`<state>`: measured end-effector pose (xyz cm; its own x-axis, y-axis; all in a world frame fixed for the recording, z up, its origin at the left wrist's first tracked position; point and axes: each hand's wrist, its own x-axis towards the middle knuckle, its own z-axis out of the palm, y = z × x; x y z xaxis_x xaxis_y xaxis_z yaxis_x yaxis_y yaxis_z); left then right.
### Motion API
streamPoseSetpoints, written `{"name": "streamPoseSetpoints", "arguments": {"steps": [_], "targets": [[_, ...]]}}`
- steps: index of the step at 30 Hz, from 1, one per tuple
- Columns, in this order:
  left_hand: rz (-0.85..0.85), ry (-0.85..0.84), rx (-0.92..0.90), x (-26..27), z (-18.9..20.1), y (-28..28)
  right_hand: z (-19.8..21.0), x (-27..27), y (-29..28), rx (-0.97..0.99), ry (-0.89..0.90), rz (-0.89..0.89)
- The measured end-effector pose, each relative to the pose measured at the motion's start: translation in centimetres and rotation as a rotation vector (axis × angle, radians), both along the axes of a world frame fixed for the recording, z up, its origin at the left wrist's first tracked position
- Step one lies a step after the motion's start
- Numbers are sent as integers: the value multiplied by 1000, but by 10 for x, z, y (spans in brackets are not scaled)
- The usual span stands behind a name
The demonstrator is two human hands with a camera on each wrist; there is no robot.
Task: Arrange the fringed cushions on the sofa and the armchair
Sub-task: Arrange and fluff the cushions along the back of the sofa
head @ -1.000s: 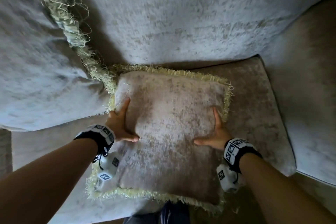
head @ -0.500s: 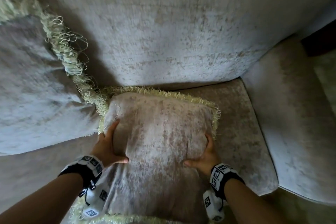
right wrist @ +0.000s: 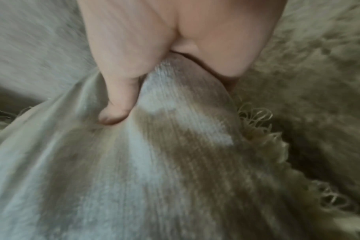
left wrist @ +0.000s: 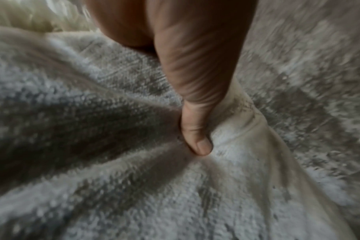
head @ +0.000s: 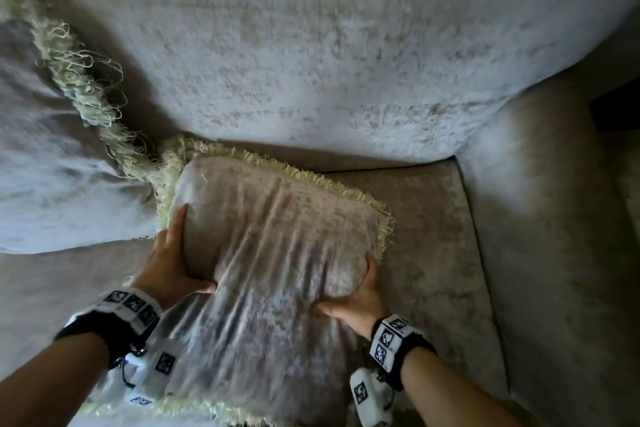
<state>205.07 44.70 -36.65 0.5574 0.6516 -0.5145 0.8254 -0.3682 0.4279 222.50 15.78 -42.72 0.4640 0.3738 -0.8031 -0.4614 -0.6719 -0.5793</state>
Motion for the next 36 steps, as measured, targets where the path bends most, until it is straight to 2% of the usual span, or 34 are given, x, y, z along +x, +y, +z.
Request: {"name": "streamPoseSetpoints", "arguments": {"steps": [7,11,13,15,21,25,30,31,33,36], "targets": [[-57,-182,68,71,68,-42,55,94,-33,103,-215,-41],[9,-332,121,116,80,-58,91,161,-42,154,-409,-31],[61,-392,94,125,70,-68,96,184,-49,147,-493,-10],[117,-411,59,124,49,-81,91,194,-57,134,-497,16],[164,-205,23,132,-27,-88,51,199,-61,-11,-499,107],[108,-129,-7,137,-35,-71,33,209,-55,-41,-515,100],[68,-165,183,122,-28,-56,39,222,-57,-37,-470,64],[104,-173,186,122,-29,-52,40,224,-53,-35,-454,61],[206,-234,39,130,-29,-46,39,228,-43,-11,-417,63],[180,-336,-192,144,-36,-38,34,227,-30,-9,-420,49]]}}
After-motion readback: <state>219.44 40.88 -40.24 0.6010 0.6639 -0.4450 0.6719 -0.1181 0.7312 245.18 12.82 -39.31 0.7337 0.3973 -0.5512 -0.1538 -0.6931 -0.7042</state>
